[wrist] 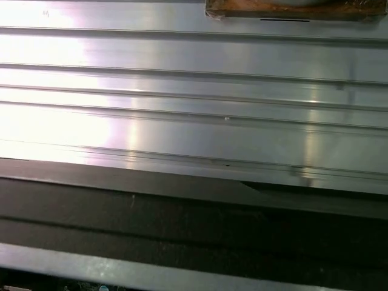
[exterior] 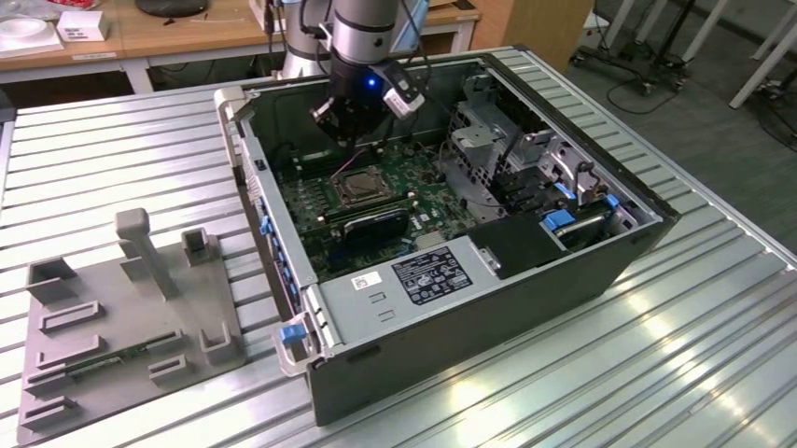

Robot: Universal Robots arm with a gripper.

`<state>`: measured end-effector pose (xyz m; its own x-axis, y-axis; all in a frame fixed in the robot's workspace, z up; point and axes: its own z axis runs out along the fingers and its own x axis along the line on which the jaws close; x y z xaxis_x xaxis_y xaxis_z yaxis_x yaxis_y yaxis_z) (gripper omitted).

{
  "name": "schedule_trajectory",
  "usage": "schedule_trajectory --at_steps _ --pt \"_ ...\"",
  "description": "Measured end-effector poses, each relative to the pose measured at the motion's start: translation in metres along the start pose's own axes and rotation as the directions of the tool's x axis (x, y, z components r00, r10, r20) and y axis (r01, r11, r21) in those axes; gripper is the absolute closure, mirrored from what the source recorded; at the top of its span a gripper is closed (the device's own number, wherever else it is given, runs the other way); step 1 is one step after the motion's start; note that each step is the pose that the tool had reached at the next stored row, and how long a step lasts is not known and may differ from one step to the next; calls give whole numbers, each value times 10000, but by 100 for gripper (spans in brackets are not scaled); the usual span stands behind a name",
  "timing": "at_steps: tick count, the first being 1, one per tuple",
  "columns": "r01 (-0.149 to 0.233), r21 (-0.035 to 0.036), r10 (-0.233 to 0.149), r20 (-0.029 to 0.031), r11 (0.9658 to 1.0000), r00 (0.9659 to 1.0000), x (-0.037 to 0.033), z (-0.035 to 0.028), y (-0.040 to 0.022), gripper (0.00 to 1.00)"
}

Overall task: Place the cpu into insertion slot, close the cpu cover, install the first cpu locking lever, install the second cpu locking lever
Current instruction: 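Install the first cpu locking lever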

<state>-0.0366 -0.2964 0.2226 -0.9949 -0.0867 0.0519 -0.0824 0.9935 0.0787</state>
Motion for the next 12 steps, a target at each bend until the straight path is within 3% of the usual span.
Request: schedule_trajectory --at_steps 12 --pt "-2 16 2 -10 10000 10000 -73 122 -15 89"
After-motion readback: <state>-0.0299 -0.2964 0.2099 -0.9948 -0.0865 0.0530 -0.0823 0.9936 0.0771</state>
